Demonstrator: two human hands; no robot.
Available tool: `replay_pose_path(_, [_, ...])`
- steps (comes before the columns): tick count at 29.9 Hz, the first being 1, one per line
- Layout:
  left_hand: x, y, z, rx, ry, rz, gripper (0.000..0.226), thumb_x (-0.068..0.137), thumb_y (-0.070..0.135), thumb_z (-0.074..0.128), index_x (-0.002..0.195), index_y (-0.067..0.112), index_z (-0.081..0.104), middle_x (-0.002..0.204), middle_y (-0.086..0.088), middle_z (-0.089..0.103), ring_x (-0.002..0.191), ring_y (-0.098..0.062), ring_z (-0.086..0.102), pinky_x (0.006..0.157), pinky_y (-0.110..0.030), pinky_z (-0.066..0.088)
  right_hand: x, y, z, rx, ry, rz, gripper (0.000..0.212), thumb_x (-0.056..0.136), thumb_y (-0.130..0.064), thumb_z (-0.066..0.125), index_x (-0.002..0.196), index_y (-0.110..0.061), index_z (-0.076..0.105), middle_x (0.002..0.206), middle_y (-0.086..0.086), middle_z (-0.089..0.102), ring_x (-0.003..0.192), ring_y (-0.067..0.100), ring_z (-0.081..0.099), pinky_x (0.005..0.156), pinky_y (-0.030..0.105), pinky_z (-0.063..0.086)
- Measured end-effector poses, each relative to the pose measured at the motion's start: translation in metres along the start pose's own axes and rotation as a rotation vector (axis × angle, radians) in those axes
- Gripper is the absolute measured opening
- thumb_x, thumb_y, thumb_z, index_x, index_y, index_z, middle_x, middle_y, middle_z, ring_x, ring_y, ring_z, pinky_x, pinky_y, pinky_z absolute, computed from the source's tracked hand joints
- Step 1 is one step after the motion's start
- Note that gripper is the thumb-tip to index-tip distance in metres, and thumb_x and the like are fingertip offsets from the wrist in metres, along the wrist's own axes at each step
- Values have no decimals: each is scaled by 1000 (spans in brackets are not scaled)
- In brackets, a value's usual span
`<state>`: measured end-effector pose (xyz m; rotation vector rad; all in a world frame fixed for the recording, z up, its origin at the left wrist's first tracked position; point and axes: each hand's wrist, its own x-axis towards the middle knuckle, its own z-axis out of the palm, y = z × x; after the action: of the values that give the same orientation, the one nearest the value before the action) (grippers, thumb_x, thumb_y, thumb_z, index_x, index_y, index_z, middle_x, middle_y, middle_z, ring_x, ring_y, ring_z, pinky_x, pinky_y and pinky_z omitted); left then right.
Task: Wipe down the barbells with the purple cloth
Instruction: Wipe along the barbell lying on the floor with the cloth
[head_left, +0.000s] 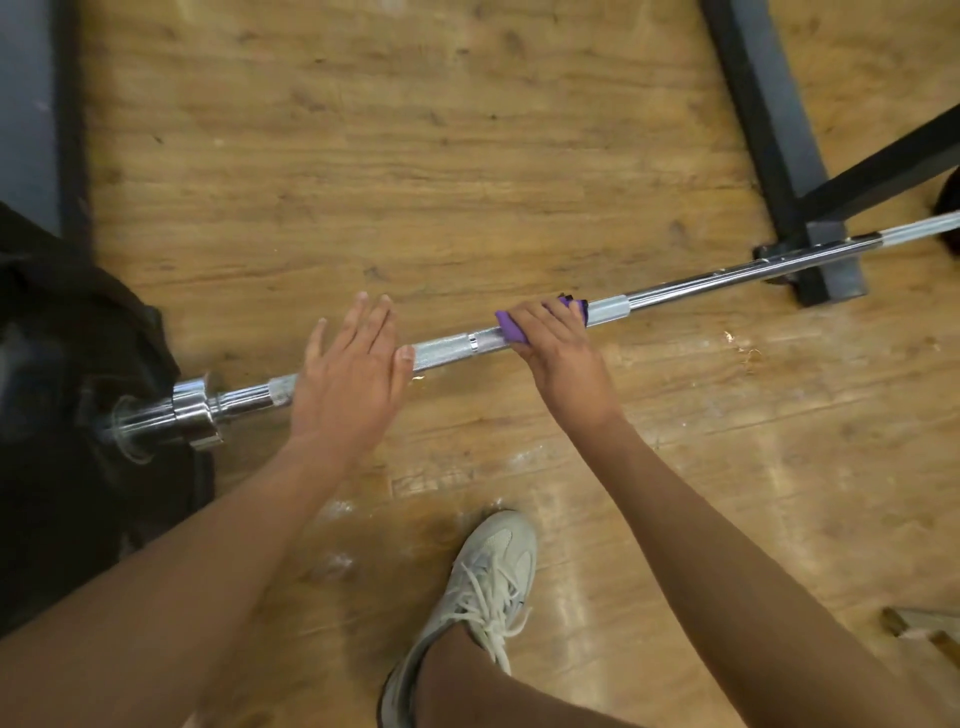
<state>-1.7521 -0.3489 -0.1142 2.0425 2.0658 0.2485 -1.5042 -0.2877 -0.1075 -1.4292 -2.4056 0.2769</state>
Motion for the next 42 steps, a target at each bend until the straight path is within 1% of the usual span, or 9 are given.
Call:
replay_pose_path(5, [11, 0, -3, 6, -4, -76, 60, 102, 40, 21, 144, 12, 54, 153, 0, 49, 151, -18, 28, 117, -48, 27, 11, -6, 2, 46, -26, 58, 24, 103, -25, 55, 123, -15, 63, 117, -5, 64, 113, 27, 53, 108, 52, 37])
replay_pose_path(15, [29, -6, -9, -4, -33, -89, 60, 99, 39, 24, 134, 10, 63, 142, -4, 60, 145, -23, 40, 109, -52, 39, 44, 7, -8, 75, -189, -34, 29, 99, -23, 57, 125, -13, 65, 116, 1, 67, 107, 28, 56, 100, 43, 42])
replay_pose_path(19, [38, -7, -13, 20, -79, -85, 69, 97, 43, 13, 140, 14, 59, 150, 0, 53, 150, -19, 31, 114, -50, 34, 37, -2, 3, 48, -74, 16, 31, 100, -31, 47, 123, -17, 63, 115, -5, 63, 111, 24, 51, 108, 44, 36])
replay_pose_path(21, [41, -7, -13, 23, -100, -86, 74, 96, 44, 8, 144, 15, 55, 154, 1, 47, 152, -17, 25, 117, -49, 30, 30, -5, 11, 10, -15, 12, 29, 100, -25, 54, 128, -18, 60, 122, -5, 60, 123, 25, 49, 114, 48, 34])
replay_pose_path(24, [39, -9, -12, 54, -105, -66, 73, 97, 44, 8, 142, 14, 57, 152, 2, 50, 151, -18, 28, 114, -50, 33, 21, -6, 20, -20, 33, -5, 34, 102, -25, 45, 133, -15, 57, 130, -3, 59, 136, 29, 44, 118, 48, 32])
replay_pose_path(30, [48, -8, -9, 44, -117, -100, 83, 89, 49, 1, 141, 21, 58, 153, 8, 48, 152, -15, 25, 115, -47, 30, 29, 11, 30, 3, 97, -11, 38, 98, -18, 62, 136, -16, 58, 141, -1, 57, 140, 28, 41, 117, 48, 33])
replay_pose_path(36, [46, -6, -16, 61, -128, -82, 83, 89, 47, -1, 141, 18, 57, 155, 4, 46, 152, -18, 24, 117, -48, 29, 25, -22, 46, 20, 214, 21, 50, 86, -12, 78, 134, -14, 62, 139, 1, 61, 137, 35, 49, 115, 53, 36])
replay_pose_path(39, [47, -7, -13, 66, -109, -96, 83, 89, 47, 0, 138, 18, 60, 152, 3, 49, 151, -21, 28, 115, -50, 31, 26, -9, 42, 18, 181, -42, 44, 94, -16, 68, 137, -12, 60, 143, 4, 58, 137, 34, 48, 115, 51, 39])
replay_pose_path(42, [49, -5, -12, 69, -117, -104, 80, 89, 44, 0, 137, 21, 61, 153, 4, 49, 151, -20, 27, 116, -50, 29, 30, 5, 35, 23, 201, 57, 42, 100, -29, 48, 136, -12, 61, 139, 4, 61, 136, 33, 51, 111, 50, 43])
